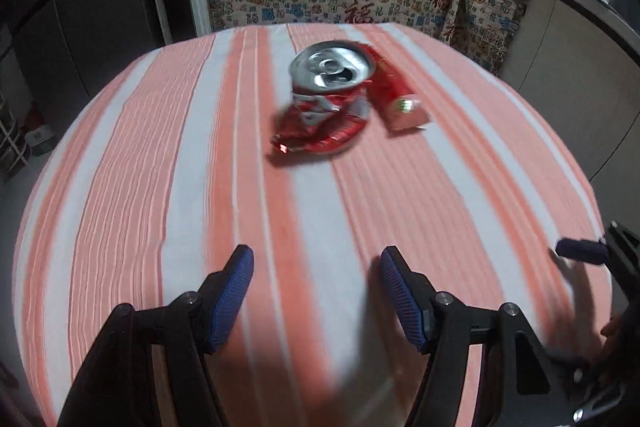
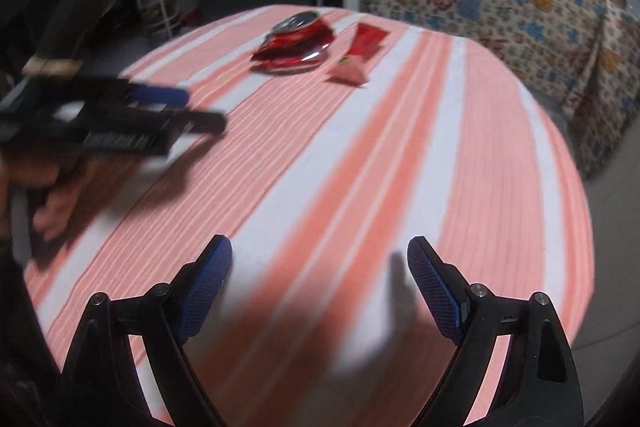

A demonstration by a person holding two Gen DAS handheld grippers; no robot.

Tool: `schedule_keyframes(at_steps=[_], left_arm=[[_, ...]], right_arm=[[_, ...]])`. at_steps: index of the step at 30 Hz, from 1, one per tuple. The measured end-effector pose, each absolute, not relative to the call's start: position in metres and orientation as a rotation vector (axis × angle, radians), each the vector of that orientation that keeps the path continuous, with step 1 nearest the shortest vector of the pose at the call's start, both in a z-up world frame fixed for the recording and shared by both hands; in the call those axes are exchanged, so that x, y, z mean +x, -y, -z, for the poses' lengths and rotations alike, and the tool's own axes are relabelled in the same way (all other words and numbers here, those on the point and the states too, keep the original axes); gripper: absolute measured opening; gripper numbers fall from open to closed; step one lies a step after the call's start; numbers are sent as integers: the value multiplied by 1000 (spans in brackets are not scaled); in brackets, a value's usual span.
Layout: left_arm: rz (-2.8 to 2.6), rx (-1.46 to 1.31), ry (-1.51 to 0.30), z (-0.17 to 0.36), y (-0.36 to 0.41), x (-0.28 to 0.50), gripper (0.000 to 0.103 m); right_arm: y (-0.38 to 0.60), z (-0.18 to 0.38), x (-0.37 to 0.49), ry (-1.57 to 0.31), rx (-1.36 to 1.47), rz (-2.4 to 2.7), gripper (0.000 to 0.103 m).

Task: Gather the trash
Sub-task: 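Swing both tools back over the table toward the remaining trash, then grasp the crushed red can with the left tool and lift it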

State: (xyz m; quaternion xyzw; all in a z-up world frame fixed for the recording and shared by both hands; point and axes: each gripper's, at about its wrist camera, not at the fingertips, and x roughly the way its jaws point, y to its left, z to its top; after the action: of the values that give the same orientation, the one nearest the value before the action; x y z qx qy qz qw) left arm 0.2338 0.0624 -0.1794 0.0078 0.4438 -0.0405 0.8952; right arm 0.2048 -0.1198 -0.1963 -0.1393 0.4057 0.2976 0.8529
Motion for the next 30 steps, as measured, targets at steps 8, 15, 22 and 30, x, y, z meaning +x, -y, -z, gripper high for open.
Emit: schedule_keyframes(at_steps=[8,15,22,30], left_arm=[[245,128,-919,184,-54,301,95],[309,162,-913,184,-54,338,96],[276,106,-881,179,-63,332,64],[11,23,-895,179,-87,248,64]], right_arm=[[118,203,211,-862,-274,-620,100],[114,201,211,-859,-272,-621,101],[113,201,210,-861,-271,-620,102],[117,200,212,-863,-260,-612,102]])
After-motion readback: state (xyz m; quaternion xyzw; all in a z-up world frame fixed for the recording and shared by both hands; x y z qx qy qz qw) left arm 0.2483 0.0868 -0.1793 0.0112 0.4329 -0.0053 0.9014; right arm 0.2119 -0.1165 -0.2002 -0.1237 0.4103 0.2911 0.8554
